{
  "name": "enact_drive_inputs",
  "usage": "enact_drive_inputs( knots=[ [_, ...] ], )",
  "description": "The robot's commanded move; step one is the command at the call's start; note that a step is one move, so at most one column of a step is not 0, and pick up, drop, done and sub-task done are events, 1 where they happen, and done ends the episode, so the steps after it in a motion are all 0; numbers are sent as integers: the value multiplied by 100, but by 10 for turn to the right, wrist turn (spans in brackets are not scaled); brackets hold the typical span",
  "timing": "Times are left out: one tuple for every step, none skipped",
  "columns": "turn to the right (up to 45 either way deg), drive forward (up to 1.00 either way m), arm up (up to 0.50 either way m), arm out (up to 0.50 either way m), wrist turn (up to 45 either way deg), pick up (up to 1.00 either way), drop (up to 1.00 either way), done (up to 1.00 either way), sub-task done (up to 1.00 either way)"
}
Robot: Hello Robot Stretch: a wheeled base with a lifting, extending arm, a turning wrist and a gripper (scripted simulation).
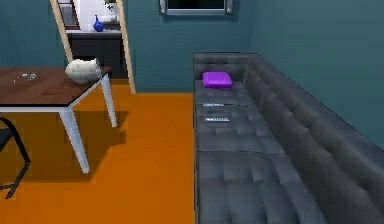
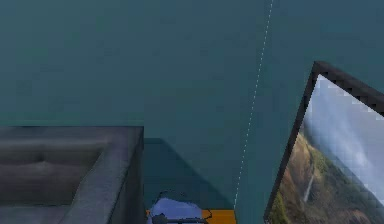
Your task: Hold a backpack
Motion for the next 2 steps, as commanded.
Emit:
enact_drive_inputs(
  knots=[
    [0, 0, 22, 0, 0, 0, 0, 0, 0],
    [0, 0, 0, 28, 0, 0, 0, 0, 0]
  ],
)
